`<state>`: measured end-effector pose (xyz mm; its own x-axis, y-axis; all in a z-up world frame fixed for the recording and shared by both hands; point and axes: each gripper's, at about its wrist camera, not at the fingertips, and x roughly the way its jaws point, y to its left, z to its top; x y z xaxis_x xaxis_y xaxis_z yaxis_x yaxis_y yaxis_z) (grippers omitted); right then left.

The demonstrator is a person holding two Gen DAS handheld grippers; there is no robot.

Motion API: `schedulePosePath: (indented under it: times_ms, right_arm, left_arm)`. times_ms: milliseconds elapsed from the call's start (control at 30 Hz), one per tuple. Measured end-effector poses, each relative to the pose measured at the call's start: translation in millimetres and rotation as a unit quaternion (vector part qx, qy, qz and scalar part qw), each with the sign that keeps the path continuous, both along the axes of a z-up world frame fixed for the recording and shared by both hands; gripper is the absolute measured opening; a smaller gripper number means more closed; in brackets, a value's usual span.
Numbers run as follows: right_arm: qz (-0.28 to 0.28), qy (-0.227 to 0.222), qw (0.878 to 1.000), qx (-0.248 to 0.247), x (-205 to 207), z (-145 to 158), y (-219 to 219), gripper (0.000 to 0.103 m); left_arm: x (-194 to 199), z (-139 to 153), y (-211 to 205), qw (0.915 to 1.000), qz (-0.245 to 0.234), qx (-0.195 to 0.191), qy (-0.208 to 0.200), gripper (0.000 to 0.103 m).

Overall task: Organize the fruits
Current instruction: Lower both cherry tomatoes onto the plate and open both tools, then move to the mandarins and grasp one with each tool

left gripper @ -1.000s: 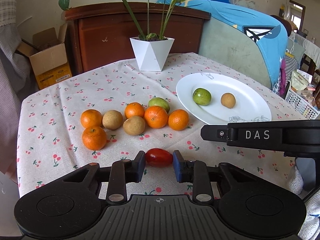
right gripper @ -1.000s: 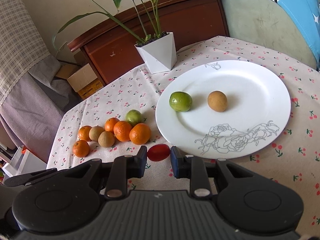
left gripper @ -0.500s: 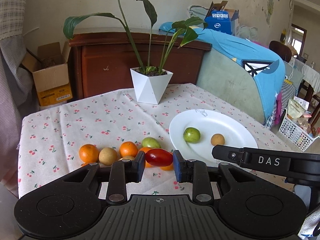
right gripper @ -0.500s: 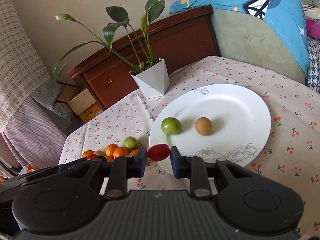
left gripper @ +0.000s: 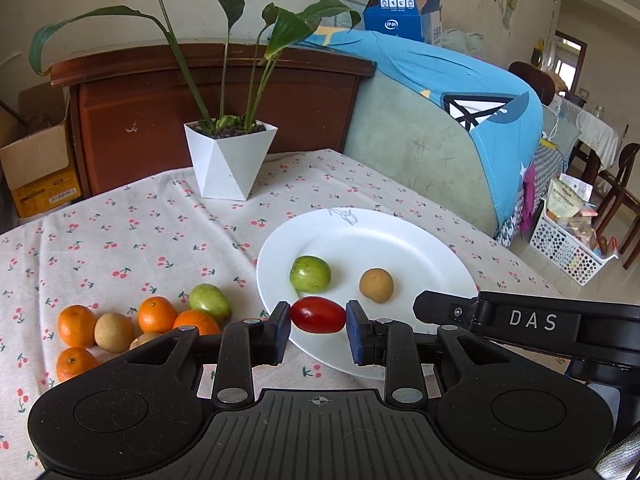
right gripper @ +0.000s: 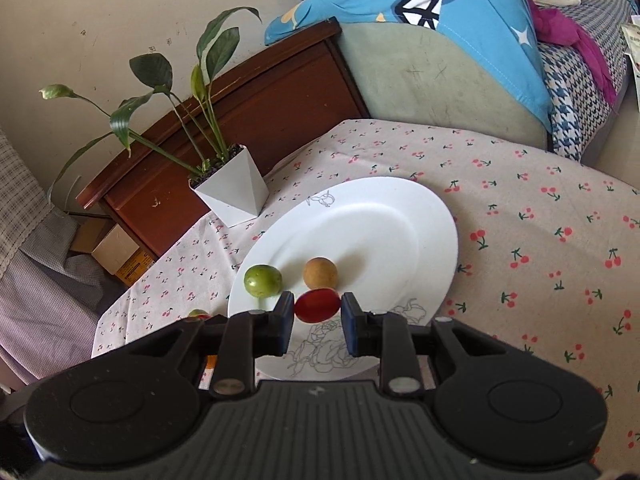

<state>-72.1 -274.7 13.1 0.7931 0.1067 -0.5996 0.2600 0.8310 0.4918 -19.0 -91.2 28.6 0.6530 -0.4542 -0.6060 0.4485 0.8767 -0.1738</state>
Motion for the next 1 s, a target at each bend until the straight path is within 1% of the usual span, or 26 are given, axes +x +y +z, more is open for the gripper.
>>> schedulePosePath:
  times_ms: [100, 167, 300, 433, 533, 667, 767, 867, 1000]
  right_arm:
    - [-0.009, 0.006, 1.000, 0.012, 0.2, -3.9, -5.0, 0.026]
    - [-0.015, 0.007, 1.000, 0.015, 0.1, -4.9, -6.3, 0.029]
    - [-0.024, 0.003, 1.000, 0.017, -0.2, -2.7, -7.8, 0.029]
    - [-0.029, -0.001, 0.999, 0.017, -1.4, 1.3, -8.9, 0.030]
    - [-0.028, -0.002, 0.999, 0.019, -2.5, 3.5, -8.6, 0.030]
    - [-0.014, -0.008, 1.000, 0.022, -2.4, 8.6, -4.2, 0.031]
    - [0.002, -0.010, 1.000, 0.019, -2.3, 12.8, 2.7, 0.032]
    - [0.020, -0.010, 1.000, 0.020, -1.7, 15.0, 10.9, 0.032]
    - [0.049, -0.007, 0.999, 0.010, 0.7, 16.1, 24.8, 0.032]
  left_arm:
    - [5.3, -4.7, -4.9, 1.0000, -0.001, 0.002, 0.010, 0.028]
    - [7.6, -7.0, -8.7, 0.9999, -0.003, 0.004, 0.014, 0.028]
    - [9.4, -4.6, -14.2, 0.9998, -0.008, 0.008, 0.014, 0.029]
    - [10.7, 7.8, -15.0, 0.9998, -0.003, 0.017, 0.010, 0.050]
    - [12.4, 20.0, -7.5, 0.9999, -0.002, 0.016, 0.005, 0.055]
    - [17.0, 35.5, 8.2, 0.9997, 0.005, 0.023, 0.004, 0.057]
    - [19.9, 45.2, 26.2, 0.9995, 0.019, 0.025, 0.004, 0.063]
    - [20.2, 50.5, 45.5, 0.9991, 0.033, 0.023, 0.010, 0.064]
    - [17.4, 50.8, 68.8, 0.9977, 0.056, 0.039, 0.003, 0.064]
